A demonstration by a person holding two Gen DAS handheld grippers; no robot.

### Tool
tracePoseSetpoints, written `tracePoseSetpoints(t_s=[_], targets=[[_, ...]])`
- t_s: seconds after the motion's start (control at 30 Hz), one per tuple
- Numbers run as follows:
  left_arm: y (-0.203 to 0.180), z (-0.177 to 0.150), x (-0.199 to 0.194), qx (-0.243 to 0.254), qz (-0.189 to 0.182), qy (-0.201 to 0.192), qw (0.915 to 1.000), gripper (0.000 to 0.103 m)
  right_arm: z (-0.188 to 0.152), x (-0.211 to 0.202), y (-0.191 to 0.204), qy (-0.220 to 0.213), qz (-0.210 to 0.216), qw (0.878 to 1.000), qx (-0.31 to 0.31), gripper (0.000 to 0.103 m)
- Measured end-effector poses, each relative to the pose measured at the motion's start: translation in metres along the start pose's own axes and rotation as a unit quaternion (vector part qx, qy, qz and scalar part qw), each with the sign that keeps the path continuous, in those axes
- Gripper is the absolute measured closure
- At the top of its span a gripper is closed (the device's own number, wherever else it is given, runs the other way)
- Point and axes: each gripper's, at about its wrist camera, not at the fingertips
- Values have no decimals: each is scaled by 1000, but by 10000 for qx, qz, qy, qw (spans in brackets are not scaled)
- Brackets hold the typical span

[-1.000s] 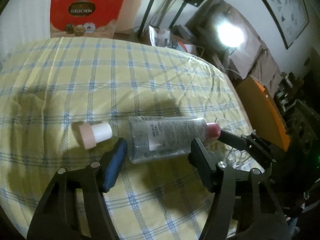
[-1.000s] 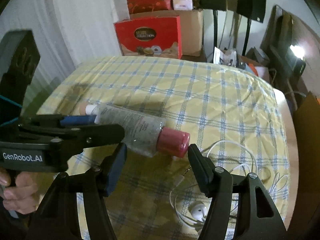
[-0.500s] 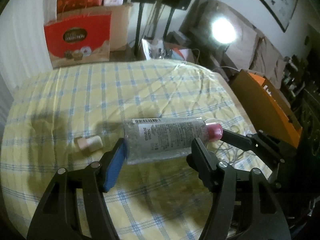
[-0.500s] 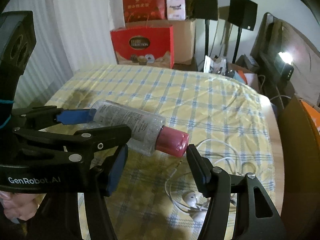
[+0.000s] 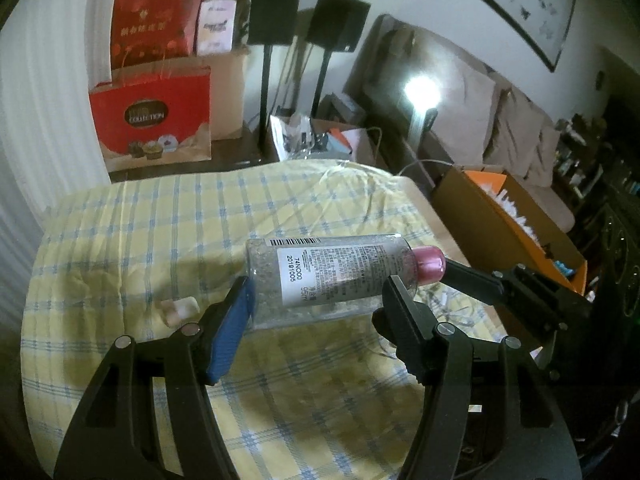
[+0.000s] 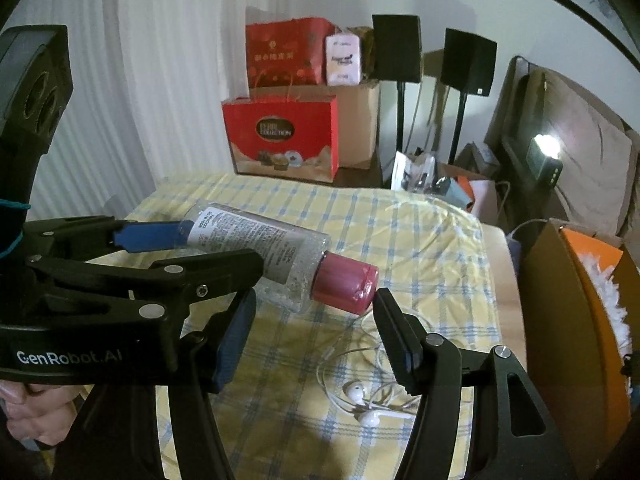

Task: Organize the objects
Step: 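Lift the clear bottle off the table with the left gripper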

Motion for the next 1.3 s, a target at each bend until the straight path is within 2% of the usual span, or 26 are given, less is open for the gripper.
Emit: tracePoseSetpoints(t_s=[0.6,1.3], targets=[[-39,12,-35,224,-17,-406,9989,39,6,-56,-10,-476,-145,9988,14,41],[-102,9,-46,570,-181,-584,9965,39,-15,-104,-46,-737,-459,9961,146,41]])
Point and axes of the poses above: each gripper's, at about its wrist camera, not at the fingertips, and x roughly the way its jaws point, y to its left, z to its top, and after that the axes turned 8 degrees about x, right-handed
